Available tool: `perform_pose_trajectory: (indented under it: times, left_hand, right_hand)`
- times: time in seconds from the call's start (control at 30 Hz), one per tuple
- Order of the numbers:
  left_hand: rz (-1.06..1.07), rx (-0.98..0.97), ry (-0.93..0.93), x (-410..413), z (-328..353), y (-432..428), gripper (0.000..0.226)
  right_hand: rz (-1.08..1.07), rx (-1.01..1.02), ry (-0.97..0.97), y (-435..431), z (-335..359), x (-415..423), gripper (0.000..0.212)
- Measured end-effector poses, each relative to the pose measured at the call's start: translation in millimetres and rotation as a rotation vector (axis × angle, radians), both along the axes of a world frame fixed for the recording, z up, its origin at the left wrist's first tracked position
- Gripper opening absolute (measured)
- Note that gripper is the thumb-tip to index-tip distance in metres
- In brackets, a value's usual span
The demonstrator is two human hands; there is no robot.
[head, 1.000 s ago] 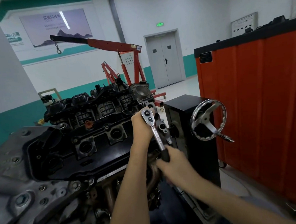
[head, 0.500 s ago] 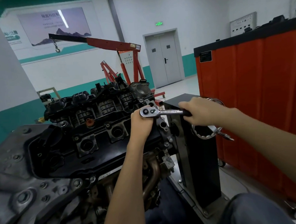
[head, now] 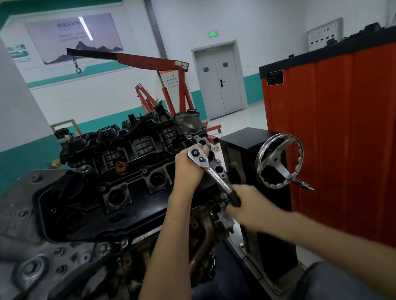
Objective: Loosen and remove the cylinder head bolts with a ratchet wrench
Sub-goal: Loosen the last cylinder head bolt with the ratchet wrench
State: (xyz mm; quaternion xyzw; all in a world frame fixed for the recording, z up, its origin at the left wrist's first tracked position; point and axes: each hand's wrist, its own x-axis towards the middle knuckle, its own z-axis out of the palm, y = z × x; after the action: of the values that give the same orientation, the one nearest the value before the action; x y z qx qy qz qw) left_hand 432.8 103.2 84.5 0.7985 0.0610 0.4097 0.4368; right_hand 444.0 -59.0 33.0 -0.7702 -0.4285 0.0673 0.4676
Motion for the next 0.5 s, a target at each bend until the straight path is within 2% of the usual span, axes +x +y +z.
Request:
perform_pose_trajectory:
  times: [0.07,0.13,0.2,0.23,0.3,0.33,0.43,0.5]
  left_hand:
    - [-0.026,0.051,0.015,-2,-1,2,0.060]
    - [-0.035,0.096,0.028,-3,1,3,0.060]
    - [0.005,0.107,0.020,-3,2,1,0.051]
    - [0.045,0.089,0.000,-1,2,2,0.046]
    - [0.110,-0.029,-0.071,2,-1,2,0.047]
    - [0.118,-0.074,-0.100,4,-3,1,0.049]
    - [0.080,-0.058,-0.136,8,-8,-5,0.054]
    - [0.074,-0.032,-0.139,8,-8,-11,0.055]
  right_hand:
    - [0.013,-0.194,-0.176,-18,25,31,0.018]
    - [-0.057,-0.371,-0.515,-28,58,61,0.011]
    - [-0.140,-0.424,-0.767,-28,82,75,0.011]
    - [-0.157,-0.413,-0.809,-26,85,75,0.014]
    - [-0.172,-0.348,-0.739,-21,72,63,0.018]
    - [-0.173,-0.290,-0.637,-19,57,53,0.020]
    - [-0.122,-0.033,-0.139,-7,4,10,0.014]
    - [-0.118,0.151,0.084,11,-20,-20,0.004]
